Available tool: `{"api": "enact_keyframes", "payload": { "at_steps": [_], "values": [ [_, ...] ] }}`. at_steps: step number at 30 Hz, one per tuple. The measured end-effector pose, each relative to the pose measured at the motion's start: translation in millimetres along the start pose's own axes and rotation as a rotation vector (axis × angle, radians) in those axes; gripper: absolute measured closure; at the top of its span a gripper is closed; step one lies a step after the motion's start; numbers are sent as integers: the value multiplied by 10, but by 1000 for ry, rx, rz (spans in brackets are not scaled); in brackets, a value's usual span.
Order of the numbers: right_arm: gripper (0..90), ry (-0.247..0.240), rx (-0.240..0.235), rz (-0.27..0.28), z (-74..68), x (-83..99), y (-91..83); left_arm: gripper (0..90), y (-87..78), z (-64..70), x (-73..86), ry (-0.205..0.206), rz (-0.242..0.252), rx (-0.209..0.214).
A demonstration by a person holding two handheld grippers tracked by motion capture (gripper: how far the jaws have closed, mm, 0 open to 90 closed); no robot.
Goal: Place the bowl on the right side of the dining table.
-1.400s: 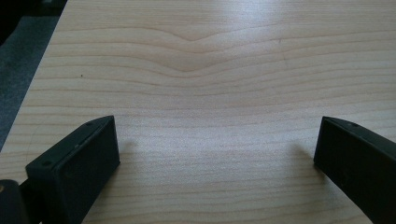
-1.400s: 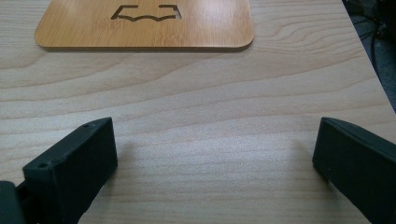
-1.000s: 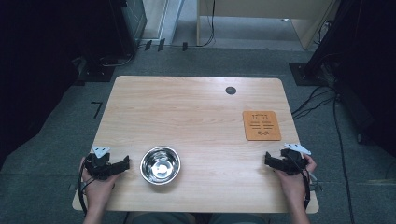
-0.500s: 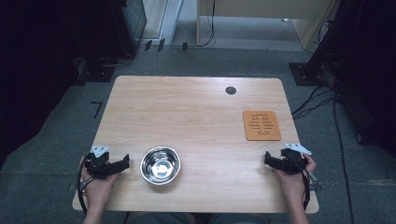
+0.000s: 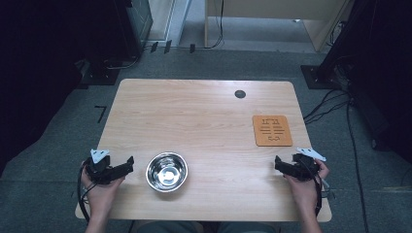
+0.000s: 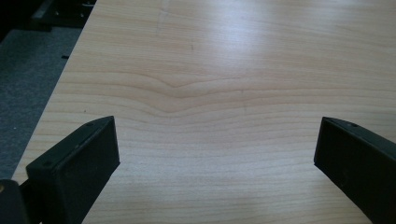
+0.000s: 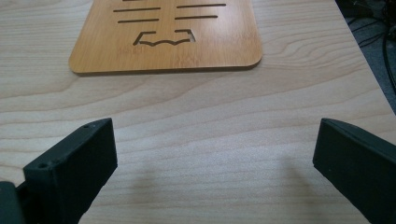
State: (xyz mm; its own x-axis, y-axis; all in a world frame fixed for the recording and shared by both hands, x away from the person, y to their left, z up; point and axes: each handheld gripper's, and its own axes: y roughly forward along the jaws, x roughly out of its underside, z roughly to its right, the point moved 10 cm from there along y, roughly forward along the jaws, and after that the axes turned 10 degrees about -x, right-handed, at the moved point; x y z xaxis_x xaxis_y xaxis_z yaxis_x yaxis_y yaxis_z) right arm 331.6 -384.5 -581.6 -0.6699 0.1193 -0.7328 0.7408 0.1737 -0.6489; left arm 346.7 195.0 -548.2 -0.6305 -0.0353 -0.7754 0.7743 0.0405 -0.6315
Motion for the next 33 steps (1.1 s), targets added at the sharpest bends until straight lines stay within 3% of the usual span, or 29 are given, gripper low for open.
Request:
{"api": "enact_keyframes", "payload": {
  "at_steps": [20, 24, 33],
  "values": [
    [0, 12, -55, 18, -218, -35, -4, 0, -172, 202, -132, -25, 30, 104],
    [0, 12, -56, 12, -219, -25, 13, 0, -200, 322, -126, -8, 26, 143],
    [0, 8, -54, 8, -235, -16, 22, 0, -208, 537, -59, 29, 6, 186]
  ]
}}
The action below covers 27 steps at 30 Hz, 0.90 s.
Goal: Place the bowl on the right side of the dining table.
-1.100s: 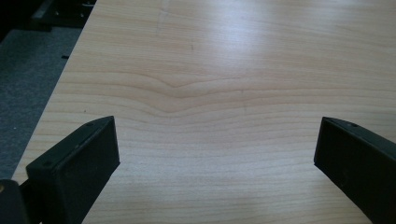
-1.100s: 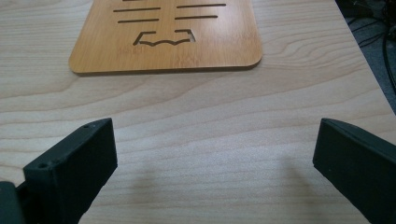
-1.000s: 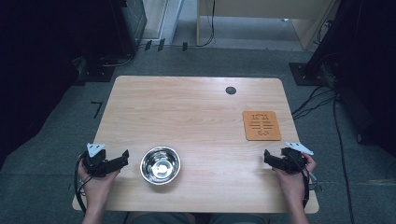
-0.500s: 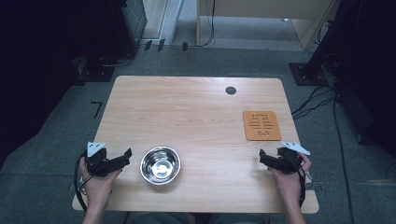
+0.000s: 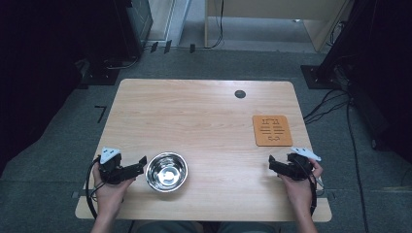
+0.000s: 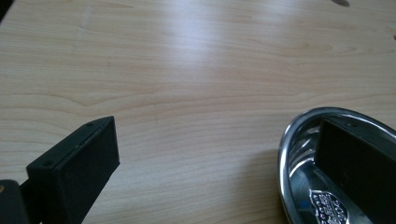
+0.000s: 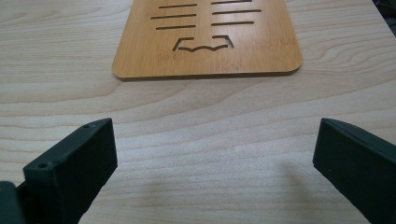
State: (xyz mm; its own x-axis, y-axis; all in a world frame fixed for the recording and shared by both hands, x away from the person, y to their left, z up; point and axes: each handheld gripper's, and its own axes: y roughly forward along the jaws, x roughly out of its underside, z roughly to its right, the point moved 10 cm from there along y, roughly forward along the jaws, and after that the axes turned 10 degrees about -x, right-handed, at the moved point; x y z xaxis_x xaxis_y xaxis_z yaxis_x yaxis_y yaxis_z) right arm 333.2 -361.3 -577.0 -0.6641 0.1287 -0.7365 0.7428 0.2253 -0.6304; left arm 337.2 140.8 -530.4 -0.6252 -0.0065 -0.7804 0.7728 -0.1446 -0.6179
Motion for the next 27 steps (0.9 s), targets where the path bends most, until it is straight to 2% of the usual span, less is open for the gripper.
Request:
{"api": "enact_keyframes", "payload": {
  "at_steps": [4, 5, 7, 9, 10, 12, 13, 16, 17, 19, 22, 27],
  "values": [
    [0, 1, 3, -4, -6, 8, 4, 0, 25, 77, 48, 18, -20, 20],
    [0, 0, 5, -5, -5, 10, 7, 44, 30, 88, 59, 26, -25, 20],
    [0, 1, 6, -5, -3, 11, 8, 58, 52, 105, 90, 32, -47, 13],
    [0, 2, 8, -7, 0, 13, 9, 131, 82, 130, 146, 54, -79, 11],
    [0, 2, 8, -7, 1, 14, 10, 138, 88, 141, 165, 64, -93, 18],
    [0, 1, 8, -7, 1, 14, 11, 148, 96, 155, 180, 66, -101, 23],
    [0, 1, 9, -8, -1, 17, 14, 205, 99, 166, 191, 70, -108, 28],
    [0, 0, 10, -10, -4, 20, 17, 254, 102, 199, 219, 76, -124, 48],
    [0, -2, 10, -12, -9, 23, 18, 309, 101, 222, 238, 82, -134, 67],
    [0, -3, 11, -13, -10, 25, 20, 331, 102, 230, 248, 87, -140, 74],
    [0, -3, 14, -16, -20, 31, 25, 428, 113, 269, 286, 101, -160, 96],
    [0, -9, 13, -18, -34, 33, 29, 496, 133, 292, 328, 118, -183, 91]
  ]
}}
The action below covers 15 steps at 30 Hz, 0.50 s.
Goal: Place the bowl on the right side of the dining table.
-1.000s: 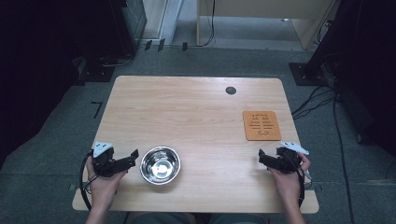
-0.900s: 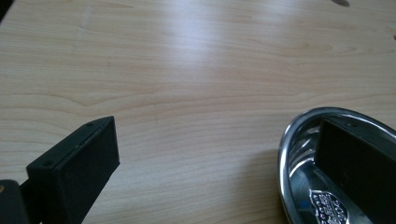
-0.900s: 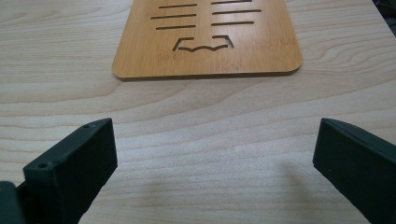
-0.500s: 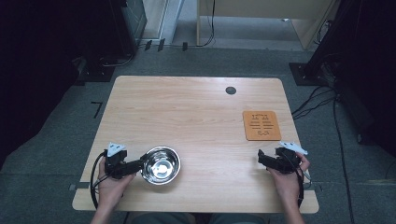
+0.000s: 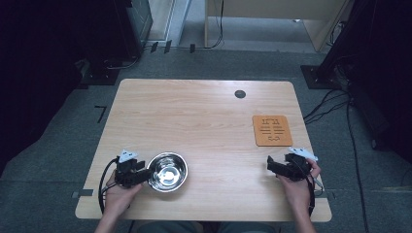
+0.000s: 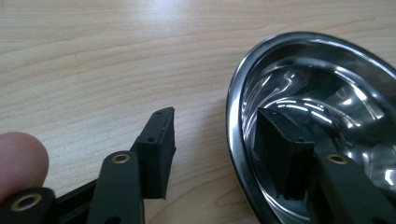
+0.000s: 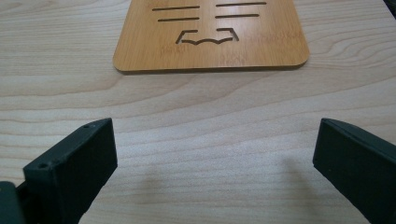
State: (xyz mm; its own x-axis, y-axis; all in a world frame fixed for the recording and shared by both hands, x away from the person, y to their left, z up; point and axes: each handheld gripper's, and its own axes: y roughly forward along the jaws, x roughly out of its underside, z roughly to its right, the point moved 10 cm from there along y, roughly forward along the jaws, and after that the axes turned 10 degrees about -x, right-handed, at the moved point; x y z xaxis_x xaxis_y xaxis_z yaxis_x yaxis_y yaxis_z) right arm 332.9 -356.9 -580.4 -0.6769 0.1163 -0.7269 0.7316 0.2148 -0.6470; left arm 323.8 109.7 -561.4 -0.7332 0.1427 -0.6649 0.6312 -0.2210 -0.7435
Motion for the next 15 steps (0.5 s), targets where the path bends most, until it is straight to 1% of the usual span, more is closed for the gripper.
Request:
{"api": "enact_keyframes", "payload": {
  "at_steps": [1, 2, 6, 7, 11, 12, 15],
  "values": [
    [0, 0, 0, 0, 0, 0, 0, 496, 11, -4, 11, 4, -9, -10],
    [0, -4, -5, 1, -13, -1, -1, 516, 30, -6, 29, 6, -20, -21],
    [0, -7, 3, 2, -17, -5, -2, 544, 42, 6, 39, 11, -23, -21],
    [0, -10, 6, 1, -24, -5, 0, 569, 43, 12, 40, 14, -24, -22],
    [0, -13, 14, -7, -30, 5, 6, 638, 50, 49, 46, 22, -23, -15],
    [0, -14, 14, -7, -33, 6, 9, 663, 53, 71, 49, 28, -20, -3],
    [0, -18, 14, -8, -41, 7, 13, 722, 51, 87, 50, 32, -17, 8]
  ]
}}
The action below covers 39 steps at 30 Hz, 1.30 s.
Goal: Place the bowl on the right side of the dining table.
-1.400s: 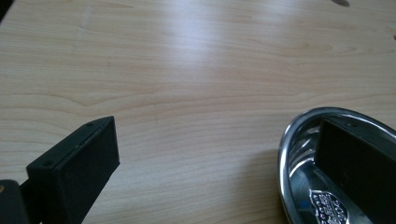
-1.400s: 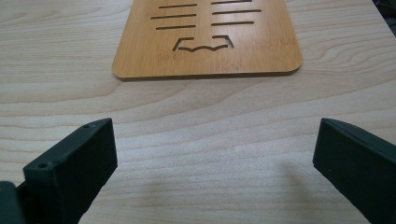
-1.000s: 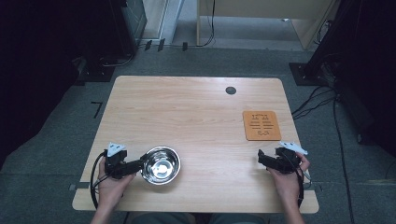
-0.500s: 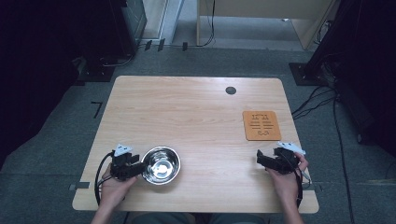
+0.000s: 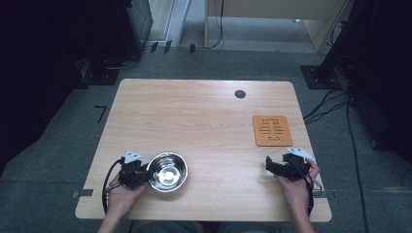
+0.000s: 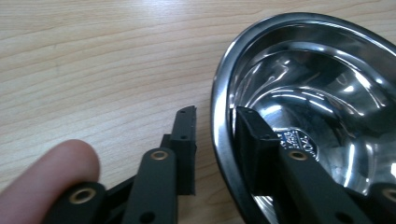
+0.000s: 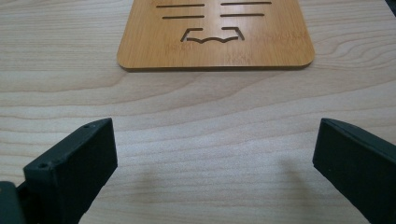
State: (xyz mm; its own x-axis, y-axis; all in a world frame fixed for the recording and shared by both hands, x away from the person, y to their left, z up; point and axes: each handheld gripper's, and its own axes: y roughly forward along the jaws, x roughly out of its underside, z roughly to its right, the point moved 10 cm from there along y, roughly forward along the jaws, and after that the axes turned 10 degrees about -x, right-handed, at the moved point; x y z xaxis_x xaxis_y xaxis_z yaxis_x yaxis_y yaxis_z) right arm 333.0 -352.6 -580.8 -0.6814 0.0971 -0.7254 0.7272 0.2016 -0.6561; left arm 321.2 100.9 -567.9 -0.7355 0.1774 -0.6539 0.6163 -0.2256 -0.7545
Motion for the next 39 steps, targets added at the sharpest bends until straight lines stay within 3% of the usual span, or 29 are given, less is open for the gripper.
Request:
{"api": "enact_keyframes", "payload": {
  "at_steps": [6, 9, 13, 18, 26, 34, 39],
  "values": [
    [0, 1, 0, 1, -5, -6, 10, 777, 2, 17, -11, -22, 8, 25],
    [0, 3, -1, 3, -6, -9, 9, 788, -20, 44, -28, -30, 16, 75],
    [0, 3, -10, 16, -22, -25, 1, 805, -65, 83, -74, -45, 49, 103],
    [0, 0, -9, 49, -47, -66, -34, 837, -144, 118, -154, -91, 107, 176],
    [0, -21, -3, 51, -98, -68, -32, 840, -160, 136, -171, -77, 135, 174],
    [0, 2, -37, 71, -184, -104, -64, 840, -169, 179, -223, -86, 173, 169],
    [0, -11, -51, 85, -285, -126, -88, 841, -189, 203, -286, -97, 211, 164]
  ]
}}
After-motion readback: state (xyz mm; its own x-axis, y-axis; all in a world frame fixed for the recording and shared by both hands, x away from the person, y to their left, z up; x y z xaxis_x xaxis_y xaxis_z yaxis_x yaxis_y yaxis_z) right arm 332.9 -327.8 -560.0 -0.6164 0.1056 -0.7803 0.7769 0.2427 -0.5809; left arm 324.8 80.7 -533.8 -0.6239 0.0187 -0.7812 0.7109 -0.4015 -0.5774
